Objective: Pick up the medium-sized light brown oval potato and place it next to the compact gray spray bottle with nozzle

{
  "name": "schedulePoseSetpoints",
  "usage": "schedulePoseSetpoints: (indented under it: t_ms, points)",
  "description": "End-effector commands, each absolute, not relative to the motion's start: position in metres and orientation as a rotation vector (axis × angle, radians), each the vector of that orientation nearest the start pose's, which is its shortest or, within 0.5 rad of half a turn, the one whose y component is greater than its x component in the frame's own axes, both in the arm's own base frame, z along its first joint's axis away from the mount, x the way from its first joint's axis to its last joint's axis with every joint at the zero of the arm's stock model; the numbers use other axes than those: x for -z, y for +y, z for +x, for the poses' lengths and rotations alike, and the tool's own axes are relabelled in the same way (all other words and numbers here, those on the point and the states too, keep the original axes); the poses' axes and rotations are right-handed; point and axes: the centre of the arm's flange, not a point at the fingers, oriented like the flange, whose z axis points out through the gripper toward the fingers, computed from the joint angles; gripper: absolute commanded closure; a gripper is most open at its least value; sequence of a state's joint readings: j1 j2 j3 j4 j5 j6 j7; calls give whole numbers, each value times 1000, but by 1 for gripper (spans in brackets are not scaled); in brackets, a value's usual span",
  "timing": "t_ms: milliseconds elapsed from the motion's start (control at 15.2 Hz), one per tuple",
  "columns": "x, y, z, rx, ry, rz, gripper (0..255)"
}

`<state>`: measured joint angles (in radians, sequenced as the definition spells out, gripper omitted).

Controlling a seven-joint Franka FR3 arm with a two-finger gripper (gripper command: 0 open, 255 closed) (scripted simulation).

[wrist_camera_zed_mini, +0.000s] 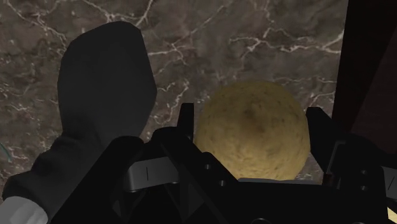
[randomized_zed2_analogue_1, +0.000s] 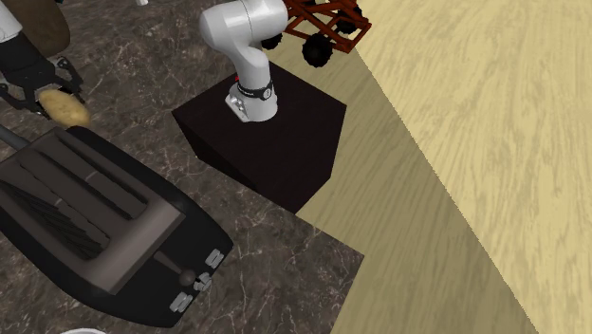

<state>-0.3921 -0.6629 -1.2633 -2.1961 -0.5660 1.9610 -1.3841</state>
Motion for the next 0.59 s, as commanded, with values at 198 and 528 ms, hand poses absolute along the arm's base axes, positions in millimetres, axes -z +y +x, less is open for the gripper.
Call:
schedulePoseSetpoints:
  t_ms: [198, 528]
  points:
    - [-413, -484, -126, 170, -14, -3191, 255]
    - [-387, -484, -126, 170, -14, -3191, 255]
